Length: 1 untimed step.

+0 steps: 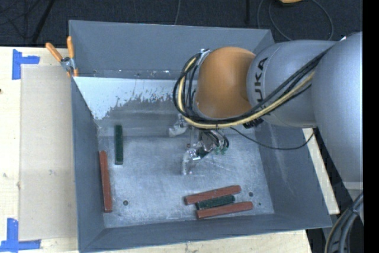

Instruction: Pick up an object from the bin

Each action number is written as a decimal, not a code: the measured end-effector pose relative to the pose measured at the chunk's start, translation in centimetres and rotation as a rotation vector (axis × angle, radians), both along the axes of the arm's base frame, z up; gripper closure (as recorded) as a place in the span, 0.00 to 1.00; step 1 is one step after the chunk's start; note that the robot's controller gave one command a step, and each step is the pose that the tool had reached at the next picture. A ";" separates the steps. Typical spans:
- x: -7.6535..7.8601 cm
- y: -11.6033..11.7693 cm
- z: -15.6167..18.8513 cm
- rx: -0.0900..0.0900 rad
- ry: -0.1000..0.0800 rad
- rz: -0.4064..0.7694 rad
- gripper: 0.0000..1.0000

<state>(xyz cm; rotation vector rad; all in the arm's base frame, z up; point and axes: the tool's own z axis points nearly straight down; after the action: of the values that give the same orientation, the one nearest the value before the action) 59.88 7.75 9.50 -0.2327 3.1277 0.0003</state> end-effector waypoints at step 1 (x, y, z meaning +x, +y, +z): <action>-3.3 -10.1 -1.7 -0.003 0.003 0.162 1.00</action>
Offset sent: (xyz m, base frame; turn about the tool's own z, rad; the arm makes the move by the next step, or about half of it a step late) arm 0.0000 0.0000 0.0000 0.0000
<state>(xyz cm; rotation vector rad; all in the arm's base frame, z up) 56.56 -2.35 7.79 -0.4861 3.1013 -0.0038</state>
